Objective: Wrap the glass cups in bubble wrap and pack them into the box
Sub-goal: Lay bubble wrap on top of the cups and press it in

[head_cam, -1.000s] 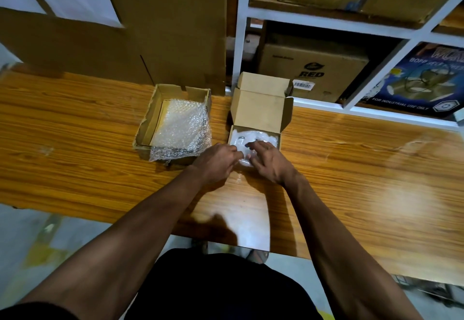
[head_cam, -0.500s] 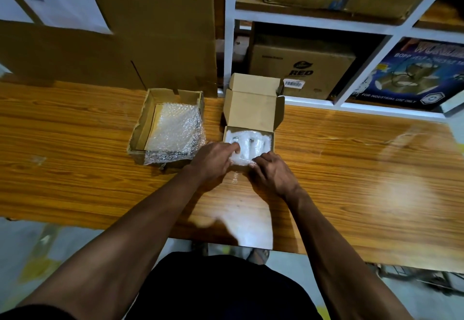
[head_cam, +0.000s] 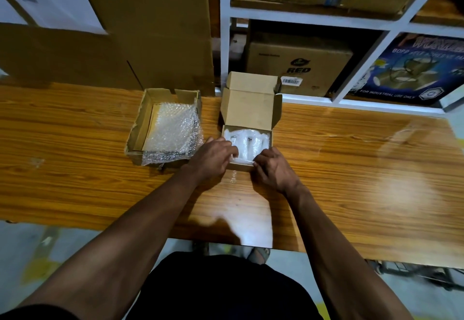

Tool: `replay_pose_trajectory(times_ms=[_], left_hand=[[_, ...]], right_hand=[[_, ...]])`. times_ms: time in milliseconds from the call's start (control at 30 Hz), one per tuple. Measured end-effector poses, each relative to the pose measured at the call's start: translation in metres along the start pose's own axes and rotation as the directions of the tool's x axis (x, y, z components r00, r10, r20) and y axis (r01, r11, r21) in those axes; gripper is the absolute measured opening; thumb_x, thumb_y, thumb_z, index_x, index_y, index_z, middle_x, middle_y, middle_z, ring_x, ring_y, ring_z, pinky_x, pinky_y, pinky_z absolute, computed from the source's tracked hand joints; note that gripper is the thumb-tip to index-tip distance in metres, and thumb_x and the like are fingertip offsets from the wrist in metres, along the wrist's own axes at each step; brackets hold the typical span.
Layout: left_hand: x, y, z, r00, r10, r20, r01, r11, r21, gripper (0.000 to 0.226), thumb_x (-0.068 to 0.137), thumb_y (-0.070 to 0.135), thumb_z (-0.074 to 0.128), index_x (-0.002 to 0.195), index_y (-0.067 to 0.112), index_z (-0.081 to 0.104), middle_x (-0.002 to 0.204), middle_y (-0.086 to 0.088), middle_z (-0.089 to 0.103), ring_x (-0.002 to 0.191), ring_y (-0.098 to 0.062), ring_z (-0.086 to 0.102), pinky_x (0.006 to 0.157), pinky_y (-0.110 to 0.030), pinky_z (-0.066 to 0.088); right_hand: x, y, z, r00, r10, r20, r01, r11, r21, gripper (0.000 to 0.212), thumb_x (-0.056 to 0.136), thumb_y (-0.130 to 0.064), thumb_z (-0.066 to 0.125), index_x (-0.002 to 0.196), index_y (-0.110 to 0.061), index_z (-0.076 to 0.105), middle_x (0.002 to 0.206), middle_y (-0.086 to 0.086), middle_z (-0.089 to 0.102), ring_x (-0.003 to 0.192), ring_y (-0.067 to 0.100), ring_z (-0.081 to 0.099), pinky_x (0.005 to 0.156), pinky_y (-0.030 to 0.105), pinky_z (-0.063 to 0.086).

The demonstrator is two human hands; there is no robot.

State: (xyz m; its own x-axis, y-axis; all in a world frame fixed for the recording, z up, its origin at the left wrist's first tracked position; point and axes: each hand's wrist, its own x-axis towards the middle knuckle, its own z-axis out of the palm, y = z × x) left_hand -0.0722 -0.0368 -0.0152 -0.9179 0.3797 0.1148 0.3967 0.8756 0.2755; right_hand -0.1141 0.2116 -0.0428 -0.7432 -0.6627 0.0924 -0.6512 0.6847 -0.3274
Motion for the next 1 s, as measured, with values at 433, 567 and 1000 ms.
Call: replay_pose_trajectory(times_ms=[433,567,1000], left_hand=[[-0.013,-0.007,0.002,1.0,0.026,0.005,-0.026,0.999,-0.024,0.017,0.092,0.011,0.061,0.105,0.022,0.064,0.094,-0.001,0.069,0.084,-0.024,0.064,0.069,-0.041,0.055],[-0.016,-0.007,0.004,0.999,0.038,-0.021,-0.038,0.999,0.002,0.025,0.096,0.023,0.044,0.109,0.018,0.064,0.096,-0.005,0.07,0.085,-0.027,0.066,0.069,-0.04,0.055],[-0.02,-0.007,0.024,0.996,0.066,-0.053,-0.064,0.997,0.031,0.015,0.091,0.01,0.062,0.103,0.011,0.072,0.105,-0.004,0.06,0.096,-0.025,0.058,0.078,-0.042,0.052]], right_hand=[[-0.011,-0.003,-0.005,1.0,0.01,0.016,-0.01,1.0,0.028,0.029,0.09,-0.024,0.065,0.117,-0.015,0.067,0.112,0.012,0.063,0.106,0.029,0.055,0.092,0.046,0.051],[-0.014,-0.009,0.001,0.998,-0.016,-0.059,0.017,1.0,0.006,0.021,0.094,-0.022,0.063,0.11,-0.01,0.067,0.113,0.011,0.058,0.101,0.026,0.051,0.086,0.042,0.047],[-0.013,-0.009,0.009,0.996,-0.017,-0.085,0.011,0.998,-0.067,0.025,0.105,-0.036,0.054,0.103,-0.014,0.067,0.105,0.006,0.059,0.099,0.022,0.05,0.084,0.042,0.043]])
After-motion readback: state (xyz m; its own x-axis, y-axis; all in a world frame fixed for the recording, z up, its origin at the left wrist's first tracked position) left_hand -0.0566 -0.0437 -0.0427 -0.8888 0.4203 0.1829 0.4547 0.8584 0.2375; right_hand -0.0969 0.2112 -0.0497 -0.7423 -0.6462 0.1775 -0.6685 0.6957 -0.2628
